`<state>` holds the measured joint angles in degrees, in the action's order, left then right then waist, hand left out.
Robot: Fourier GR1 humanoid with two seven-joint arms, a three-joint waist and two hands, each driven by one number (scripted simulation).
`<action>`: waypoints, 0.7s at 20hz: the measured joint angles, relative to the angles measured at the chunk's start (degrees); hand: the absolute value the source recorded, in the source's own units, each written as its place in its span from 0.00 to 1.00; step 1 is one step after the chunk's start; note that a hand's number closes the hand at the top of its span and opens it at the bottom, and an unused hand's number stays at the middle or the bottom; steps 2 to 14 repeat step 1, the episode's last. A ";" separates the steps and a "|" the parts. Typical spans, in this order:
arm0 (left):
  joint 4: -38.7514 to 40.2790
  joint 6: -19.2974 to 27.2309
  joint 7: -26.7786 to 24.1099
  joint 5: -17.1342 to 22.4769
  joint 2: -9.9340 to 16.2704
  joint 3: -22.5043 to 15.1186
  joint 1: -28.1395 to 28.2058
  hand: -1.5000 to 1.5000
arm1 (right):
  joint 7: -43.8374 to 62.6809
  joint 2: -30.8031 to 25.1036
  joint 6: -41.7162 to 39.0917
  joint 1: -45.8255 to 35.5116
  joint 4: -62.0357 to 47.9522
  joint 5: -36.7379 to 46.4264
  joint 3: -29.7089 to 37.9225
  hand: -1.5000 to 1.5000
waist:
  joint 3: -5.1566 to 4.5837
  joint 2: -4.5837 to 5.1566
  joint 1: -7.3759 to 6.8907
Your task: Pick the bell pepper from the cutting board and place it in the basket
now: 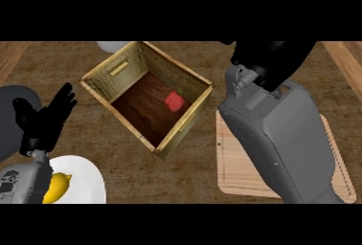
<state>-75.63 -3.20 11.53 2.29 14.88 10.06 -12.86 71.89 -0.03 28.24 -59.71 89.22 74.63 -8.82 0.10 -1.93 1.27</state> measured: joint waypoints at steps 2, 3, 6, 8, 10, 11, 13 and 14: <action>-0.10 -0.08 0.27 0.28 0.22 0.33 0.11 0.50 | 0.17 0.03 -0.47 2.02 2.47 -0.57 -0.78 0.00 | 0.00 -0.07 0.29; -0.10 -0.08 0.27 0.28 0.22 0.33 0.11 0.50 | 0.17 0.03 -0.47 2.02 2.47 -0.57 -0.78 0.00 | 0.00 -0.07 0.29; -0.10 -0.08 0.27 0.28 0.22 0.33 0.11 0.50 | 0.17 0.03 -0.47 2.02 2.47 -0.57 -0.78 0.00 | 0.00 -0.07 0.29; -0.10 -0.08 0.27 0.28 0.22 0.33 0.11 0.50 | 0.17 0.03 -0.47 2.02 2.47 -0.57 -0.78 0.00 | 0.00 -0.07 0.29; -0.10 -0.08 0.27 0.28 0.22 0.33 0.11 0.50 | 0.17 0.03 -0.47 2.02 2.47 -0.57 -0.78 0.00 | 0.00 -0.07 0.29; -0.10 -0.08 0.27 0.28 0.22 0.33 0.11 0.50 | 0.17 0.03 -0.47 2.02 2.47 -0.57 -0.78 0.00 | 0.00 -0.07 0.29; -0.10 -0.08 0.27 0.28 0.22 0.33 0.11 0.50 | 0.17 0.03 -0.47 2.02 2.47 -0.57 -0.78 0.00 | 0.00 -0.07 0.29; -0.10 -0.08 0.27 0.28 0.22 0.33 0.11 0.50 | 0.17 0.03 -0.47 2.02 2.47 -0.57 -0.78 0.00 | 0.00 -0.07 0.29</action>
